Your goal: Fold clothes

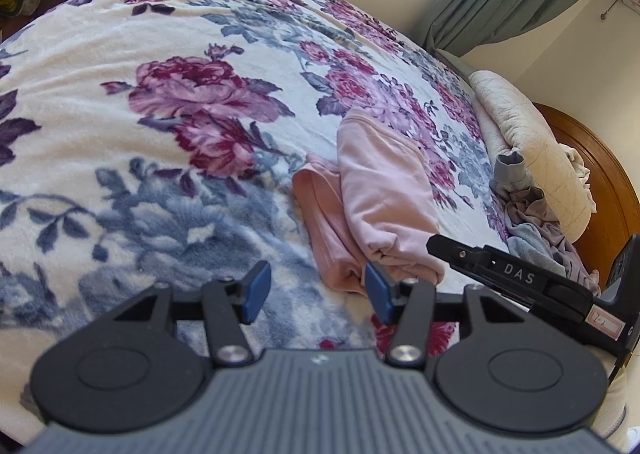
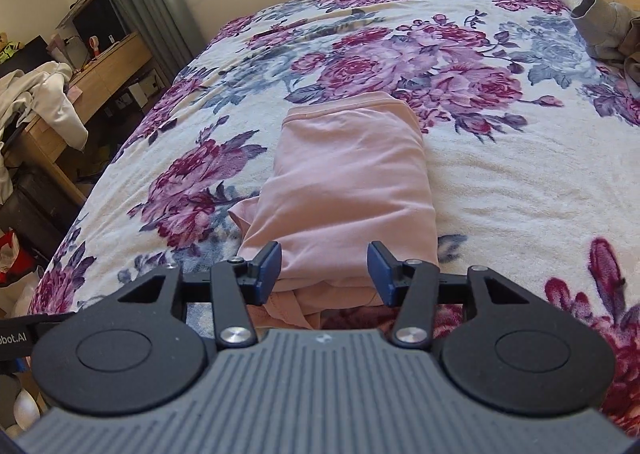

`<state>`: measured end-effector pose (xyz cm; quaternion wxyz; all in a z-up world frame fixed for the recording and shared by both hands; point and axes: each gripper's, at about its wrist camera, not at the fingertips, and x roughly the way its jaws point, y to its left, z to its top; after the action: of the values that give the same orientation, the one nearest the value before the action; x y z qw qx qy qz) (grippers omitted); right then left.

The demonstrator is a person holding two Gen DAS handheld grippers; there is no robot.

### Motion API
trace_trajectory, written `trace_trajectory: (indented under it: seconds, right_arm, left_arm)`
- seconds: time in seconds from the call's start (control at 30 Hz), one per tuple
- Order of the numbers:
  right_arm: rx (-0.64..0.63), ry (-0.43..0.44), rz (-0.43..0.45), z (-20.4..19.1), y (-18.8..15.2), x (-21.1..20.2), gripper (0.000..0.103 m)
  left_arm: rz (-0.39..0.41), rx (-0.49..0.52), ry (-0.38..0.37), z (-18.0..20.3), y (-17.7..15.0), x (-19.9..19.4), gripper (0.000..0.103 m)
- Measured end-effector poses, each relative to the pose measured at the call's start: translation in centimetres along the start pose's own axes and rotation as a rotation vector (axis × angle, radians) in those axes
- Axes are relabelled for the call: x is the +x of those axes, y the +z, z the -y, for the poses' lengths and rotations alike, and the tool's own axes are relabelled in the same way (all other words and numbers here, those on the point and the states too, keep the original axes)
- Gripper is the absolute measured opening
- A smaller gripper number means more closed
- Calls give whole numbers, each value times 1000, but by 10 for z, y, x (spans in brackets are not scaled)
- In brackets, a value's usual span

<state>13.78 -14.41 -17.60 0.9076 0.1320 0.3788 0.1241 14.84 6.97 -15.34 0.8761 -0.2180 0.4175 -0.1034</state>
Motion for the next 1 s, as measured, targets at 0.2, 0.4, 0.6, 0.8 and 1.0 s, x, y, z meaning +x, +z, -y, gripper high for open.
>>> trace_trajectory:
  seconds: [0.2,0.4,0.6,0.8,1.0]
  right_arm:
    - [-66,126,115,-14,-5,2,48]
    - [-141,101,94,-17,-21,40,36]
    - [-49,113,152,21,-23,28,2]
    - [-99,113,162,24,-21,13,21]
    - [-364,114,165,-25,-34,28,47]
  left_arm:
    - [-1,-14,3,-5,0,1,52]
    - [5,-35,-2,-9,4,2,53]
    - [-5,-38,-6,-12,6,12,55]
    - [16,19,24,12,14,24,55]
    - [45,21,26,17,19,20,55]
